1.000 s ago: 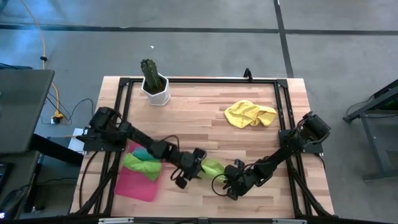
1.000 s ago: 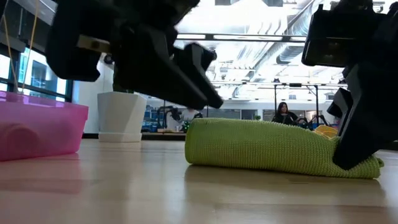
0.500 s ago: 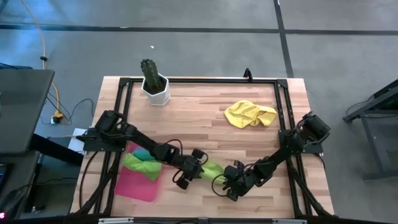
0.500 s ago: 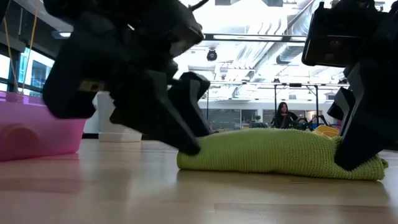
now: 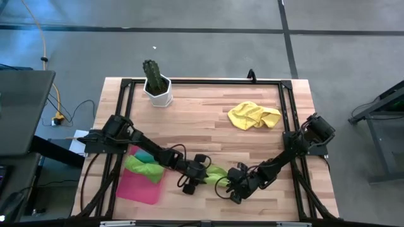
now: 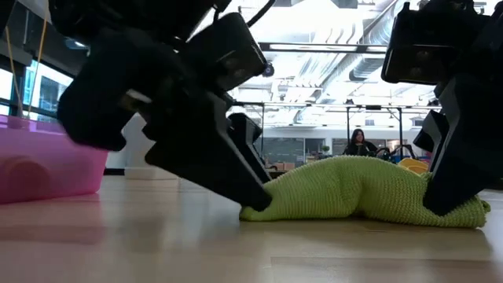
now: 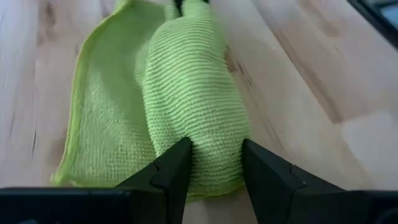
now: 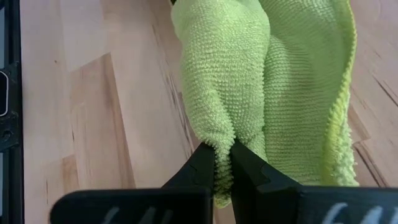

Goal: Roll microfiber towels into tight, uniform cylinder then place into a basket
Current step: Roll the light green towel

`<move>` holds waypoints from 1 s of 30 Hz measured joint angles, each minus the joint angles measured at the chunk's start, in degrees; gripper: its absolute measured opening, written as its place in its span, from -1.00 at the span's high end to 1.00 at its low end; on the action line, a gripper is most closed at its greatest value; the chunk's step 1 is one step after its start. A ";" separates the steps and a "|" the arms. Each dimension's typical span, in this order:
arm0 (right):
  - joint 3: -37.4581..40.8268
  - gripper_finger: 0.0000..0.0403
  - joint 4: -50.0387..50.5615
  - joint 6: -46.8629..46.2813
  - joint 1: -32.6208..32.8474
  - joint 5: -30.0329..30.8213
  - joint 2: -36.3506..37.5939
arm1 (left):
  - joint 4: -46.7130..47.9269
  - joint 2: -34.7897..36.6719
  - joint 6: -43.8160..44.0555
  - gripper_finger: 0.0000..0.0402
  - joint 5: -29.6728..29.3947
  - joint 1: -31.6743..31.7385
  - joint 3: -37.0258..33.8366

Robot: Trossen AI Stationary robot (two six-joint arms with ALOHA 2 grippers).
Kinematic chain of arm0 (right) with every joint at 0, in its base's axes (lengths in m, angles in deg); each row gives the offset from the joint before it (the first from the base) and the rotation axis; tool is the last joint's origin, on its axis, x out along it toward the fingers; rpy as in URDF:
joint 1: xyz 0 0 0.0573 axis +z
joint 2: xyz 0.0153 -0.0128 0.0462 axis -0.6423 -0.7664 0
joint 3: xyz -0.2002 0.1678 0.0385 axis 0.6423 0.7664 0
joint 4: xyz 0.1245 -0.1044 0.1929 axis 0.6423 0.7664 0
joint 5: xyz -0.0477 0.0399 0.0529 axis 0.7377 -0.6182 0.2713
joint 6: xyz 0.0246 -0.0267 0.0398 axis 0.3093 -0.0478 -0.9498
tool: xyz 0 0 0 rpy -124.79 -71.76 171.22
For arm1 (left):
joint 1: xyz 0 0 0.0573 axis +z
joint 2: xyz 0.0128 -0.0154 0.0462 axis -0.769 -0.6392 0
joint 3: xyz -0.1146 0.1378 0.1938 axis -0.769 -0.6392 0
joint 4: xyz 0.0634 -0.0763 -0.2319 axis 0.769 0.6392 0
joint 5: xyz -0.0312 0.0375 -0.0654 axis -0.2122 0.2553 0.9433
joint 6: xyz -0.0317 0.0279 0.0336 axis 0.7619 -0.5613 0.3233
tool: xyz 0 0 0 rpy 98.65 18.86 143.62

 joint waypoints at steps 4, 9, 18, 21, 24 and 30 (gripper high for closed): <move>0.00 0.97 -0.02 0.05 0.00 0.05 0.00 | 0.04 -0.04 10.96 0.49 0.03 0.27 0.00; -0.01 0.97 -0.02 0.58 0.00 0.12 0.00 | 0.10 -0.11 25.34 0.75 8.95 1.90 0.00; 0.13 0.54 1.09 14.48 -0.04 0.05 3.25 | 0.01 0.05 32.95 0.93 20.51 4.02 0.05; 0.28 0.36 1.79 22.31 -0.05 -0.06 6.12 | -0.31 0.09 35.48 0.91 22.93 5.01 0.07; 0.17 0.27 1.51 31.64 0.40 0.15 8.60 | -0.31 0.15 36.92 0.91 25.41 6.14 0.07; 0.13 0.24 1.39 46.93 2.83 4.14 7.45 | -0.29 0.15 37.80 0.91 28.64 7.41 0.09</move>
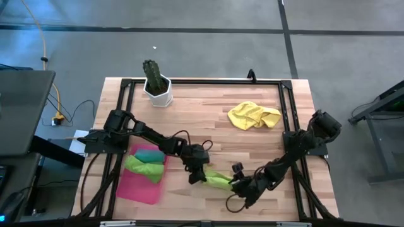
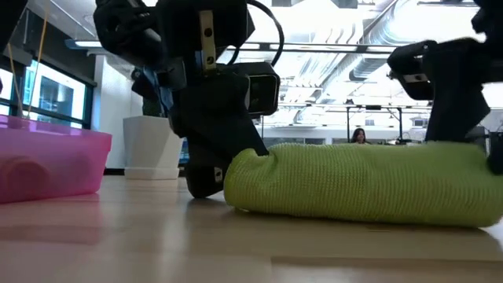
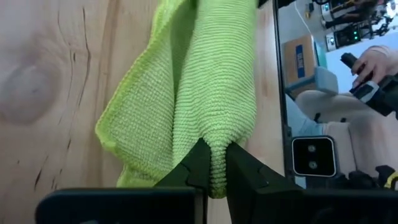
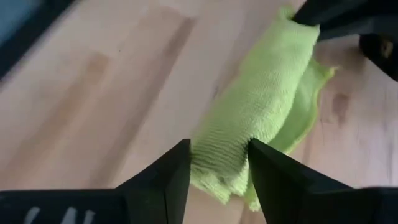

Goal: Roll microfiber towels into tight, uniform cylinder then place into a basket
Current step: Roll the light green towel

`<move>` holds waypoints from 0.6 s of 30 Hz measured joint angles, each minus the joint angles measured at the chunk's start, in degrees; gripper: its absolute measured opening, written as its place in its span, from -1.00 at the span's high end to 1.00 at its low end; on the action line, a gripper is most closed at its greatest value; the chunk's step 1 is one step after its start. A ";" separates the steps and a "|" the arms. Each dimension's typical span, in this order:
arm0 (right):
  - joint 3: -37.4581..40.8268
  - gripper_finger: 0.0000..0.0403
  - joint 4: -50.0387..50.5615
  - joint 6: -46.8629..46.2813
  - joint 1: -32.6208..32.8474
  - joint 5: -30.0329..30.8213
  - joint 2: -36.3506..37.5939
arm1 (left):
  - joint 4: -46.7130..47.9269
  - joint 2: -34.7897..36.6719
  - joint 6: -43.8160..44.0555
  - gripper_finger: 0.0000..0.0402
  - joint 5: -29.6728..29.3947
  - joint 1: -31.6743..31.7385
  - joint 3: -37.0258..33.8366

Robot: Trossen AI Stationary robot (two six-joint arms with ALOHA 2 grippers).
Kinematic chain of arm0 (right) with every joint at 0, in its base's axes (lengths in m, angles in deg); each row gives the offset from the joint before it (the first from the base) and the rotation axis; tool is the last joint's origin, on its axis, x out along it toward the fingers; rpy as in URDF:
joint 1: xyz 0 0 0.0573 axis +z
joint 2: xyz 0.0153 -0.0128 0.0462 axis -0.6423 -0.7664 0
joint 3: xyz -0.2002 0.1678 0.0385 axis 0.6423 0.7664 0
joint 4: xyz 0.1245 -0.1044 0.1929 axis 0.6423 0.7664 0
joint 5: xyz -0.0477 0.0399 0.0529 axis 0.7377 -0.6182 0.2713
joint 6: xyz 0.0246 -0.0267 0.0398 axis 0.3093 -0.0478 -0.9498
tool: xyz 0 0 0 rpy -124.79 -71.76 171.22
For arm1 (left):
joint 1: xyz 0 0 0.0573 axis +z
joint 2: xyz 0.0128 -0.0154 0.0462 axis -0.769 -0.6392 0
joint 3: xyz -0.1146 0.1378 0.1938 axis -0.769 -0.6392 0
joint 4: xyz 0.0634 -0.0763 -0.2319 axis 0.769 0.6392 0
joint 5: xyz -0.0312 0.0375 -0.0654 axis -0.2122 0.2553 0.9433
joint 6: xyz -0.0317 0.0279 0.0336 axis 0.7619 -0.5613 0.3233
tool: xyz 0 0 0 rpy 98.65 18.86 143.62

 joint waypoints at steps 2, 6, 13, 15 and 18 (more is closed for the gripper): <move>0.00 0.24 -0.10 -0.39 0.46 2.96 -0.82 | 0.06 0.00 -0.25 0.91 -0.21 -0.02 0.00; -0.01 0.24 -1.31 -2.07 1.51 6.99 -1.07 | 0.46 0.02 -1.19 0.91 -1.04 -0.35 0.00; -1.07 0.24 -5.34 -2.21 4.69 11.96 0.05 | 1.57 0.07 -3.40 0.91 -3.31 -0.72 0.04; -1.15 0.24 -6.61 -3.61 5.10 11.90 -0.76 | 1.62 0.07 -3.68 0.91 -3.49 -0.72 0.04; -1.14 0.24 -5.94 -6.75 5.32 12.60 -3.21 | 1.61 0.07 -3.75 0.91 -3.88 -0.72 0.04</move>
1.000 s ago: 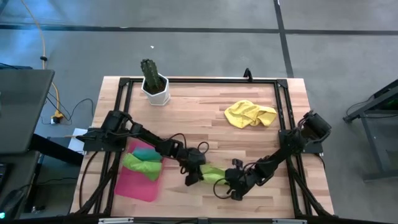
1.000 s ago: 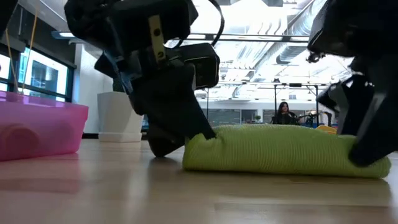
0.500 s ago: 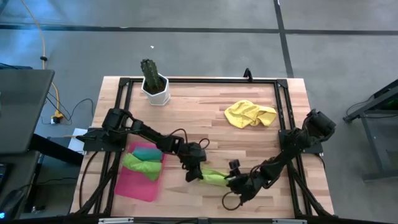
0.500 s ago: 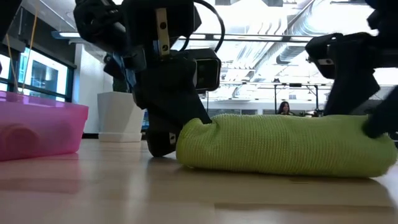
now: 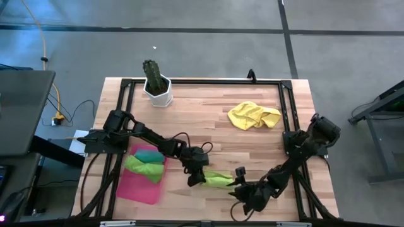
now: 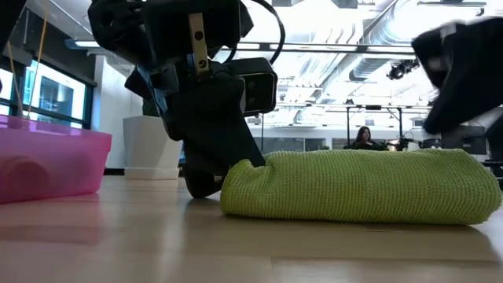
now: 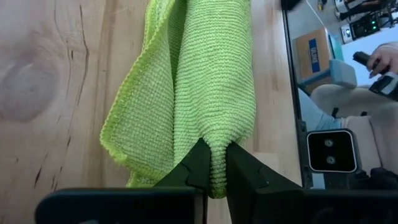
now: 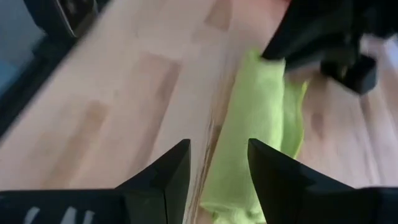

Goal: Roll microfiber towels into tight, uniform cylinder then place into a basket
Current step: Roll the light green towel

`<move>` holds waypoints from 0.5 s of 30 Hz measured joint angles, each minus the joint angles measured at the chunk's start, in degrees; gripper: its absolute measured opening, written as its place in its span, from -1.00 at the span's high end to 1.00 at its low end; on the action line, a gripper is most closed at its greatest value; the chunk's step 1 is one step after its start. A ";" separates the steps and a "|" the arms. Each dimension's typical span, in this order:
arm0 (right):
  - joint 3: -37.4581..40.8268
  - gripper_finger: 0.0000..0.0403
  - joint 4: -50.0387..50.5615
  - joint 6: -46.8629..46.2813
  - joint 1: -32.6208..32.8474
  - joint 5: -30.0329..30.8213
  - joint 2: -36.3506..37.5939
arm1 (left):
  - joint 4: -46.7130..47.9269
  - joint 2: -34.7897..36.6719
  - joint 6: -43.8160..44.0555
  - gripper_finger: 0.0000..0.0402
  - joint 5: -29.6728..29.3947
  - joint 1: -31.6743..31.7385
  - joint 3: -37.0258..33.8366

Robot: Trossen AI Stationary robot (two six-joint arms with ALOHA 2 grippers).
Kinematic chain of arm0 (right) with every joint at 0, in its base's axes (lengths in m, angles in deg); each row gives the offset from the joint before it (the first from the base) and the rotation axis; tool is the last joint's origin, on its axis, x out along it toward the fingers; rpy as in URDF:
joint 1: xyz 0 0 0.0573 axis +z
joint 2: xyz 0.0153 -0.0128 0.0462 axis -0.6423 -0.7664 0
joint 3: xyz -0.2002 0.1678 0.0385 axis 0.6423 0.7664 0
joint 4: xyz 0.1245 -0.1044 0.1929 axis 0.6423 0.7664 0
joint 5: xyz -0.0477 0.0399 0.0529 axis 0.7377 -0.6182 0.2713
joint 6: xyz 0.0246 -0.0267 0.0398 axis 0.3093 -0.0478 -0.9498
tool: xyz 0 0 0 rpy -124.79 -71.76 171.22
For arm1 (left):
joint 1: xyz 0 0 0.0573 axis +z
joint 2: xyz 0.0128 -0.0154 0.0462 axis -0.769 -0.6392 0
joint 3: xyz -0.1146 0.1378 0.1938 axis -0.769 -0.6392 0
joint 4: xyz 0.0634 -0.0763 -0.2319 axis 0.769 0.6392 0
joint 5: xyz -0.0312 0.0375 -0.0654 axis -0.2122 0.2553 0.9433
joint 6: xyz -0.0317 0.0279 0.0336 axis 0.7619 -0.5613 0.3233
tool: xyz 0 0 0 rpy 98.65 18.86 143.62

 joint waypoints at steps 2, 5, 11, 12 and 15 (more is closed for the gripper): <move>0.00 0.24 0.08 -2.35 -0.04 0.81 -1.81 | -0.01 0.00 -0.01 0.91 -0.16 0.00 0.00; 0.00 0.24 0.05 -5.21 -0.30 4.01 -3.98 | -0.01 0.00 -0.03 0.91 -0.20 -0.02 0.00; 0.00 0.24 0.06 -6.37 -0.47 3.35 -6.68 | 0.00 0.00 -0.24 0.91 0.02 -0.07 0.00; 0.00 0.24 0.07 -7.15 -0.46 2.83 -7.18 | -0.04 0.00 -0.25 0.91 0.02 -0.07 0.00; -0.15 0.24 -0.13 -9.90 -0.44 2.73 -8.48 | -0.30 0.00 -0.33 0.90 0.04 -0.07 0.00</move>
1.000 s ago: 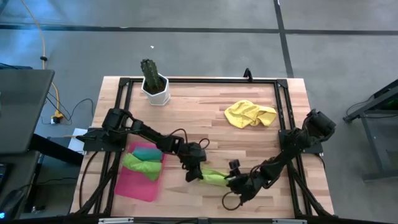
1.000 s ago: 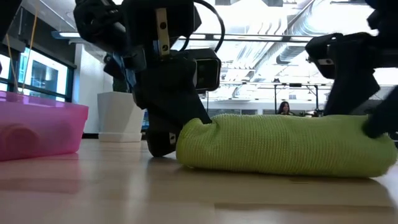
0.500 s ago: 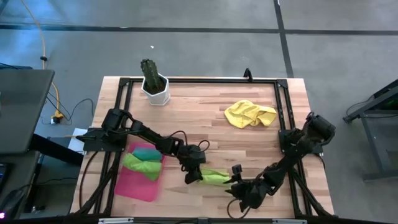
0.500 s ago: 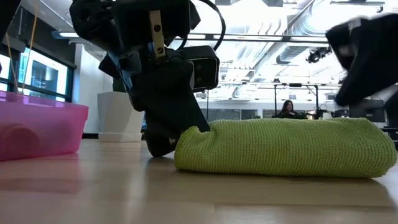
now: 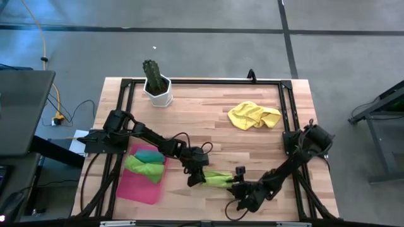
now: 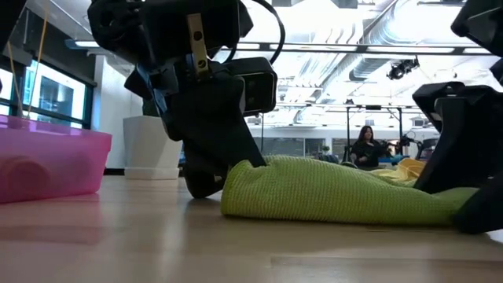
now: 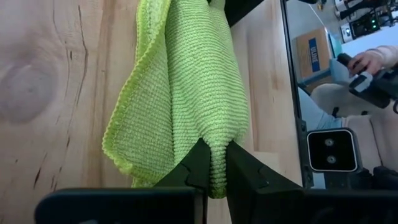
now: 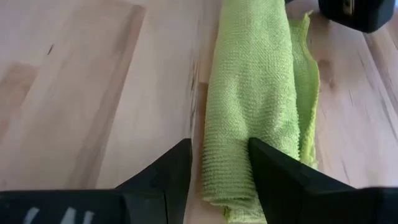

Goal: Roll microfiber towels into tight, uniform cylinder then place into a basket
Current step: Roll the light green towel

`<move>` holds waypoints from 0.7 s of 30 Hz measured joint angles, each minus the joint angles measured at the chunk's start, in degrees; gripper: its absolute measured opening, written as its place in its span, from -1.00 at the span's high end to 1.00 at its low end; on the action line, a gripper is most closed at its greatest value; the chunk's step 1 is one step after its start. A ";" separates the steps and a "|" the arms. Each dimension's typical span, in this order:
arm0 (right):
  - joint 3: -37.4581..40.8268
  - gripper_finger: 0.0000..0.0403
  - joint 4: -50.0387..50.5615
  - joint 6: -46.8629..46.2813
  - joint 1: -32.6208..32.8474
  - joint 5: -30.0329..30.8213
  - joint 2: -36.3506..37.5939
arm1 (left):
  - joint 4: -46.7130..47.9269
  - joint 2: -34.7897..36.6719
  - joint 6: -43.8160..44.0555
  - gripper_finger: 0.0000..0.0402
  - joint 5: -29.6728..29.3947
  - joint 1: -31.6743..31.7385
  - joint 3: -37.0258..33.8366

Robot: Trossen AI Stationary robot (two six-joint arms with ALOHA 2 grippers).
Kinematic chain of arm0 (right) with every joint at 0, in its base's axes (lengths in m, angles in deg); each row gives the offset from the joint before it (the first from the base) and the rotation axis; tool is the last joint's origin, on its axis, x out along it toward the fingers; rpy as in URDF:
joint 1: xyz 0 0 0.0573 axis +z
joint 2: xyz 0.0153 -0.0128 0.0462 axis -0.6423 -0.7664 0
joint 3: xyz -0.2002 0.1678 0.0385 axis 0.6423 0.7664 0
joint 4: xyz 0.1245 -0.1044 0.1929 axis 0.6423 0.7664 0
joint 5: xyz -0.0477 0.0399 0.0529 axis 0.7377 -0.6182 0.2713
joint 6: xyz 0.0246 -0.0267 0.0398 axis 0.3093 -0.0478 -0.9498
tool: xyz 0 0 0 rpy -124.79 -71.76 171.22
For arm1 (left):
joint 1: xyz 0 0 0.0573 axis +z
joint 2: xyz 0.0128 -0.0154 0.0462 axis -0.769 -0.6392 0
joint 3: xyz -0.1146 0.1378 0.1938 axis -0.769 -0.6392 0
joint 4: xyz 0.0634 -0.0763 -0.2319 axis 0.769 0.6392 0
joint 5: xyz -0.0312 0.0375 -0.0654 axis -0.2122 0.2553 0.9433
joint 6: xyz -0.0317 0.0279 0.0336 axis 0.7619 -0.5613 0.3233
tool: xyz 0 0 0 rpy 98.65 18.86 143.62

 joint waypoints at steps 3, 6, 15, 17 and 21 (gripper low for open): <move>-0.02 0.24 -0.06 -2.50 0.07 1.02 -0.66 | 0.07 0.00 -0.58 0.90 0.01 0.00 -0.02; -0.02 0.24 -0.02 -3.58 0.06 1.28 -0.76 | 0.17 0.00 -1.27 0.90 0.05 0.00 -0.02; 0.00 0.55 0.65 -10.63 -0.10 -0.86 -0.78 | 0.66 0.33 -3.99 0.50 0.25 0.10 -0.17; 0.04 0.72 0.75 -13.62 -0.13 -0.91 -0.78 | 0.88 0.33 -5.49 0.39 0.53 0.27 -0.22; 0.00 0.95 0.35 -17.24 -0.13 -2.32 -0.80 | 1.79 0.93 -14.22 0.25 0.70 0.58 -0.44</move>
